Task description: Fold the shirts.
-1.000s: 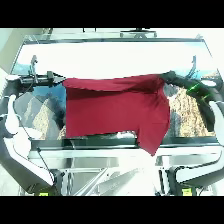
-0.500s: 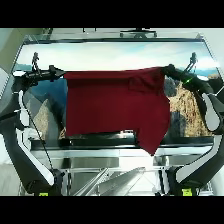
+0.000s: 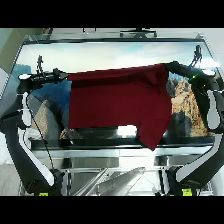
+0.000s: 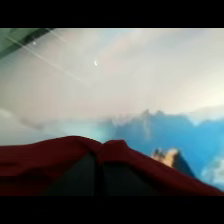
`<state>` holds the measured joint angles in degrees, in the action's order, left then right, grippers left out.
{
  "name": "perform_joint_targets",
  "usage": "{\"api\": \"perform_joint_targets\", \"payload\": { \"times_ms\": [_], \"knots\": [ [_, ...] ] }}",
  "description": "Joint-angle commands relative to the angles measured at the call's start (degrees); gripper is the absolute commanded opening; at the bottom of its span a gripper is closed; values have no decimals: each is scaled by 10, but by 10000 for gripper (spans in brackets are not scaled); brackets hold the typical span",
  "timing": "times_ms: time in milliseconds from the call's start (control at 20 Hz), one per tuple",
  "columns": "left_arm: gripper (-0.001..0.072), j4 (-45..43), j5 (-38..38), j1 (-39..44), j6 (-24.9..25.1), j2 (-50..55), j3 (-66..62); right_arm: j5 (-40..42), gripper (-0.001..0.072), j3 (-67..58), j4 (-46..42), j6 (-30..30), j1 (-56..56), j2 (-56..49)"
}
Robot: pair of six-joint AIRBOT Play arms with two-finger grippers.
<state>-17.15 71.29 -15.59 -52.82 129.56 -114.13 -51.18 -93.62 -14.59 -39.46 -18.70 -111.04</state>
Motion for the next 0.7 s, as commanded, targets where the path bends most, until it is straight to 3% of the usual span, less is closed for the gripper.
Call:
{"api": "perform_joint_targets", "payload": {
  "times_ms": [0, 100, 450, 650],
  "knots": [
    [22, -18, 9, 6, 18, 0, 3, -48, 18, -2, -136, -56, -16, -1],
    [16, -58, 5, 17, 18, 0, 3, -48, 18, -2, -187, -80, -15, -3],
    [5, -185, -3, 44, -2, 0, 3, -49, 18, -2, -195, -80, -13, -25],
    [5, -193, -6, 44, -4, 0, 3, -59, 18, -2, -301, -136, -13, -25]
  ]
}}
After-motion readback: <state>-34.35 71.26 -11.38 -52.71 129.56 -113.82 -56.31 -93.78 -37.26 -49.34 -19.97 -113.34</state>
